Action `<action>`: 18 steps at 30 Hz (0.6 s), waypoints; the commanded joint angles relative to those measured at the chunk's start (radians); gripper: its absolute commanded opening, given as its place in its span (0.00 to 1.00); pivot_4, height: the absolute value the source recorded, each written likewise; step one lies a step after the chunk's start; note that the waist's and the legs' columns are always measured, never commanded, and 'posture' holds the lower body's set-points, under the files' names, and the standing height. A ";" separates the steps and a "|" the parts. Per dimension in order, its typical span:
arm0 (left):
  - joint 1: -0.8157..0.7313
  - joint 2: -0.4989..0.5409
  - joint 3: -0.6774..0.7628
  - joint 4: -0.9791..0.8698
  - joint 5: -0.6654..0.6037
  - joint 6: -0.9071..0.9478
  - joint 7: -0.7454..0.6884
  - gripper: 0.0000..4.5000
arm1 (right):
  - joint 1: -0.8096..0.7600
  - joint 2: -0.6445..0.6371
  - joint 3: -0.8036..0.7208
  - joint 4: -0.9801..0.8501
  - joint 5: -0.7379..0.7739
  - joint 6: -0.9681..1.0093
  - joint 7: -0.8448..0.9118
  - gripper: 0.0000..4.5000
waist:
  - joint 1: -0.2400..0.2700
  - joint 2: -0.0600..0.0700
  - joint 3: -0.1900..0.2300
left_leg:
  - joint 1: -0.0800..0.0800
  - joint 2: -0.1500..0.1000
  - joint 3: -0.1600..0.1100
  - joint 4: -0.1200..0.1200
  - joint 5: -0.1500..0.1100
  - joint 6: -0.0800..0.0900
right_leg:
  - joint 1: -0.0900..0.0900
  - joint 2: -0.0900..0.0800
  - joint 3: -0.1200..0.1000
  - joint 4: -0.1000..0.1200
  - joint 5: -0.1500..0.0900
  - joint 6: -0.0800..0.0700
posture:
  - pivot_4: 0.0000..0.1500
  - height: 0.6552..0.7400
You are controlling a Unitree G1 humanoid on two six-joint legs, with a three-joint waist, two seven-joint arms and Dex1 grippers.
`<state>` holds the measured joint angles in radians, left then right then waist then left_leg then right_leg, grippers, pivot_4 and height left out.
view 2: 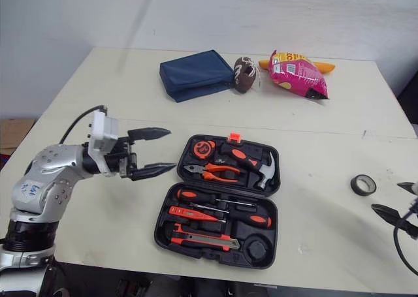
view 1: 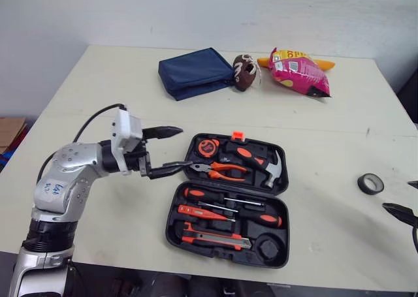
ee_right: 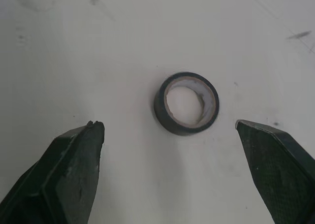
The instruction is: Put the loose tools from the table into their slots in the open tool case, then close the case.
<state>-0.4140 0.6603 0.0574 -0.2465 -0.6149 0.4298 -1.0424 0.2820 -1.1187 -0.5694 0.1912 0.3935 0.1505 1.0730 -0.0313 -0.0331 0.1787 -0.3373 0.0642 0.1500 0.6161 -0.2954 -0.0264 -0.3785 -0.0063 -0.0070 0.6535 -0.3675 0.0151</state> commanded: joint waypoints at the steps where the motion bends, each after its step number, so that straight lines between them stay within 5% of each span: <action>1: -0.008 -0.011 -0.019 -0.063 -0.032 0.021 -0.013 0.99 | -0.087 -0.042 0.079 0.073 -0.015 0.078 0.060 1.00 | 0.001 0.000 0.000 | 0.000 0.000 0.000 0.000 0.000 0.000 | 0.000 0.000 0.000 0.000 0.000 0.000 | 1.00 1.00; 18: 0.035 -0.036 -0.058 -0.138 -0.024 0.021 -0.011 0.99 | -0.452 -0.049 0.365 0.289 -0.151 0.104 0.165 1.00 | -0.003 0.007 0.005 | -0.001 0.001 -0.001 0.009 0.000 0.001 | 0.000 0.000 0.001 0.004 0.000 0.000 | 1.00 1.00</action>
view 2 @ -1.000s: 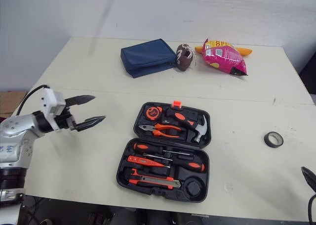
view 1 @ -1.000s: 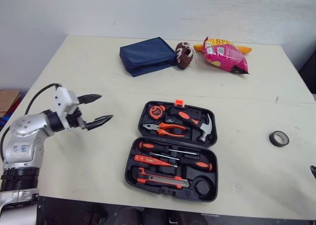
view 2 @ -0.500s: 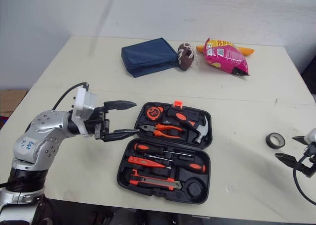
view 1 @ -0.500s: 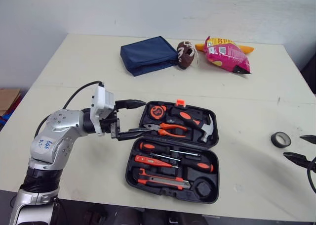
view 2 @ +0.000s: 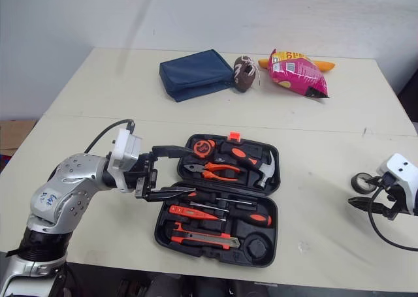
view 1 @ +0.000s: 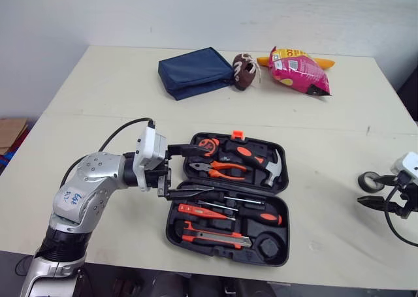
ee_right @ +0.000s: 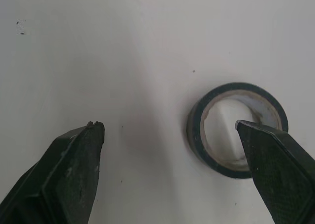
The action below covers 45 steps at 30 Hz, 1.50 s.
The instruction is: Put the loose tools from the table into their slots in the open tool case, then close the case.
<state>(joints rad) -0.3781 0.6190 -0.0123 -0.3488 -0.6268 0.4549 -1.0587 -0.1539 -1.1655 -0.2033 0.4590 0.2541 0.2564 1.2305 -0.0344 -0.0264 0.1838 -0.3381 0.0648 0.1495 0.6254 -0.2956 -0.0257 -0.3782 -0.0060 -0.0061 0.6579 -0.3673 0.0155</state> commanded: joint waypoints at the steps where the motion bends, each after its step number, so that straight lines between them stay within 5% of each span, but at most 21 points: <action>1: -0.006 0.007 0.012 -0.038 -0.013 0.001 0.006 0.99 | -0.028 -0.003 0.015 0.035 -0.024 0.000 0.007 1.00 | 0.000 0.000 0.000 | 0.000 0.000 0.000 0.000 0.000 0.000 | 0.000 0.000 0.000 0.000 0.000 0.000 | 1.00 1.00; 7: -0.027 0.011 0.006 -0.046 -0.020 0.013 -0.002 1.00 | -0.114 0.022 0.079 0.139 -0.078 -0.028 -0.003 0.94 | -0.003 0.000 0.000 | -0.001 0.000 0.000 0.003 0.000 0.001 | 0.000 0.000 0.000 0.001 0.000 0.000 | 1.00 1.00; 9: -0.030 0.014 0.001 -0.045 -0.020 0.011 -0.017 1.00 | -0.138 0.032 0.092 0.170 -0.092 -0.044 -0.006 0.80 | -0.007 0.000 0.000 | -0.001 0.000 0.000 0.003 0.000 0.001 | 0.000 0.000 0.000 0.002 0.000 0.000 | 1.00 1.00; 16: -0.025 0.021 -0.018 -0.053 -0.036 0.022 -0.074 1.00 | -0.174 0.050 0.103 0.221 -0.109 -0.130 -0.005 0.02 | -0.019 -0.001 0.000 | -0.001 0.000 0.000 0.005 0.000 0.001 | 0.001 -0.001 0.000 0.002 0.001 0.002 | 1.00 1.00; 24: 0.023 0.020 -0.012 -0.066 -0.008 -0.047 -0.092 1.00 | -0.112 -0.002 0.025 -0.051 0.014 -0.144 0.141 0.01 | -0.022 0.002 0.002 | 0.000 0.000 0.000 0.004 0.000 0.001 | 0.001 0.000 0.001 0.002 0.001 0.002 | 1.00 1.00; 35: 0.067 0.089 -0.022 -0.044 0.016 -0.100 -0.192 1.00 | 0.048 -0.011 0.057 -0.973 0.408 0.271 0.203 0.01 | -0.017 0.001 0.004 | -0.004 0.000 -0.004 0.003 -0.003 0.003 | -0.001 0.000 0.001 0.000 0.001 0.002 | 1.00 1.00; 45: 0.114 0.105 -0.032 -0.069 0.037 -0.119 -0.197 1.00 | 0.063 0.041 0.261 -1.108 0.340 0.268 0.151 0.01 | -0.016 -0.002 0.004 | -0.020 -0.001 -0.003 0.010 -0.005 0.008 | -0.015 -0.002 0.001 0.000 0.003 0.005 | 1.00 1.00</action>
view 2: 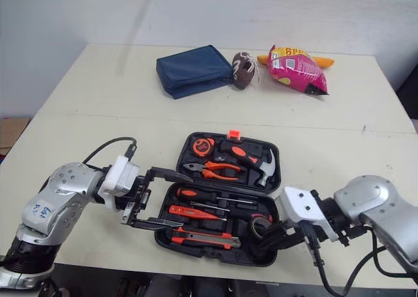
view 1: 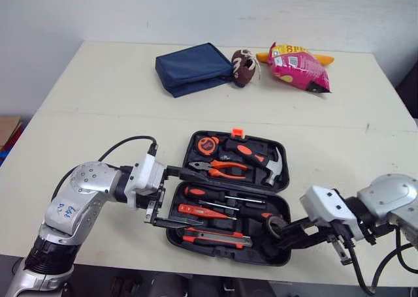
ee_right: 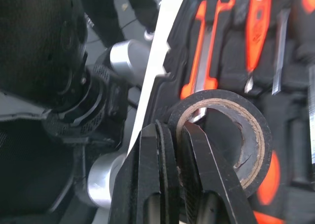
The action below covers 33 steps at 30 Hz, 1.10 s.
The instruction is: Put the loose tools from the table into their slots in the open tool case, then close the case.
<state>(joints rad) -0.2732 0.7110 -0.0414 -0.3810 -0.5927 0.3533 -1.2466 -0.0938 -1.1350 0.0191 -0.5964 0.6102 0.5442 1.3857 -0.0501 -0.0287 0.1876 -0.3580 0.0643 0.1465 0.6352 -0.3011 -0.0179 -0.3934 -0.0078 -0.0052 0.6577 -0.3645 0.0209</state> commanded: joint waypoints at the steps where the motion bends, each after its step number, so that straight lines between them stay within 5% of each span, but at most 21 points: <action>1: 0.013 0.016 -0.005 -0.034 0.008 -0.021 -0.012 1.00 | 0.012 0.003 0.068 -0.053 -0.057 -0.049 0.008 0.01 | -0.001 0.000 0.000 | 0.000 0.000 0.000 0.000 0.000 0.000 | 0.000 0.000 0.000 0.000 0.000 0.000 | 1.00 1.00; 23: 0.023 0.014 -0.009 -0.055 0.009 -0.009 0.017 1.00 | -0.025 -0.024 0.178 0.024 -0.288 0.040 -0.107 0.01 | -0.003 0.000 0.000 | 0.001 0.000 0.000 0.008 -0.001 0.002 | 0.001 0.000 0.000 0.005 0.001 0.000 | 1.00 1.00; 33: 0.027 0.007 -0.010 -0.039 0.020 -0.020 0.036 1.00 | -0.021 -0.007 0.133 0.078 -0.270 -0.111 -0.066 0.01 | -0.005 -0.003 0.001 | 0.000 0.000 0.001 0.011 0.001 0.005 | 0.002 -0.001 0.000 0.006 0.007 0.001 | 1.00 1.00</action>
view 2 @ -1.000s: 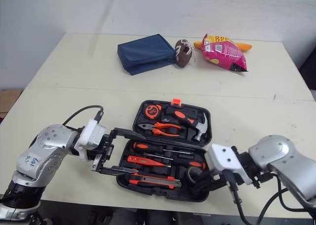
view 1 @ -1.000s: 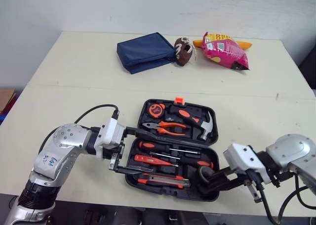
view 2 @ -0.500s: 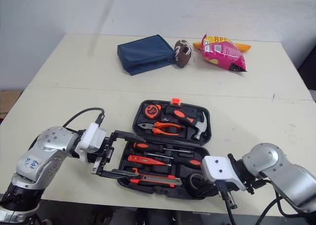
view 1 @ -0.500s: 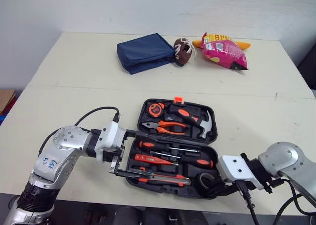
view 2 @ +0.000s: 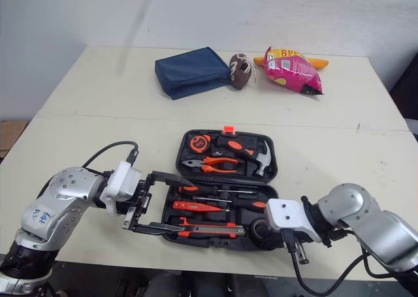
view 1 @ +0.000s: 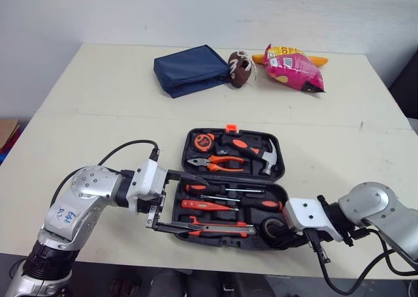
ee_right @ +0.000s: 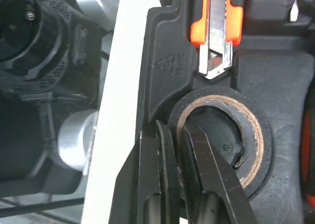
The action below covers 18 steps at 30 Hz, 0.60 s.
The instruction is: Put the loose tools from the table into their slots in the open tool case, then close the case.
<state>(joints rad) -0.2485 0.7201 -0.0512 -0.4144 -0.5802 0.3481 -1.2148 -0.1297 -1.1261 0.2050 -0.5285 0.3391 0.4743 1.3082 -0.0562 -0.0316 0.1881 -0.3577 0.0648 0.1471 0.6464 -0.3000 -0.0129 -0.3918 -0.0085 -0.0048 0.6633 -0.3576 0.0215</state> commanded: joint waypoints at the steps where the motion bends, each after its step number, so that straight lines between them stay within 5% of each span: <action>1: 0.002 -0.005 -0.002 -0.003 0.009 -0.017 0.007 1.00 | 0.023 -0.020 -0.059 0.016 0.001 -0.047 0.014 0.01 | 0.003 0.000 0.000 | 0.000 0.000 0.000 0.000 0.000 0.000 | 0.000 0.000 0.000 0.000 0.000 0.000 | 1.00 1.00; 8: 0.000 -0.014 -0.004 0.003 0.016 -0.021 0.013 1.00 | 0.051 -0.004 -0.084 0.022 0.040 -0.056 0.024 0.01 | 0.004 0.000 0.000 | -0.001 0.000 0.000 0.000 0.000 0.001 | 0.000 -0.001 0.000 -0.001 0.001 0.001 | 1.00 1.00; 15: -0.001 -0.017 -0.003 0.013 0.018 -0.021 0.017 1.00 | 0.090 0.022 -0.128 0.030 0.077 -0.127 0.049 0.68 | 0.003 0.000 0.000 | -0.001 0.000 0.000 0.000 0.000 0.001 | 0.000 0.000 0.000 -0.001 0.001 0.001 | 1.00 1.00; 18: 0.001 -0.015 -0.002 0.013 0.018 -0.020 0.019 1.00 | 0.117 0.044 -0.195 0.021 0.161 -0.129 0.056 0.68 | 0.005 0.000 0.000 | -0.001 0.000 0.000 0.000 0.000 0.001 | 0.000 0.000 0.000 -0.001 0.001 0.001 | 1.00 1.00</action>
<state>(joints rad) -0.2485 0.7056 -0.0577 -0.3824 -0.5597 0.3408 -1.1951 -0.0148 -1.0947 0.0742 -0.4887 0.4337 0.3520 1.3541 -0.0513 -0.0320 0.1883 -0.3593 0.0645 0.1471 0.6466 -0.2999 -0.0121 -0.3921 -0.0088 -0.0048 0.6620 -0.3567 0.0224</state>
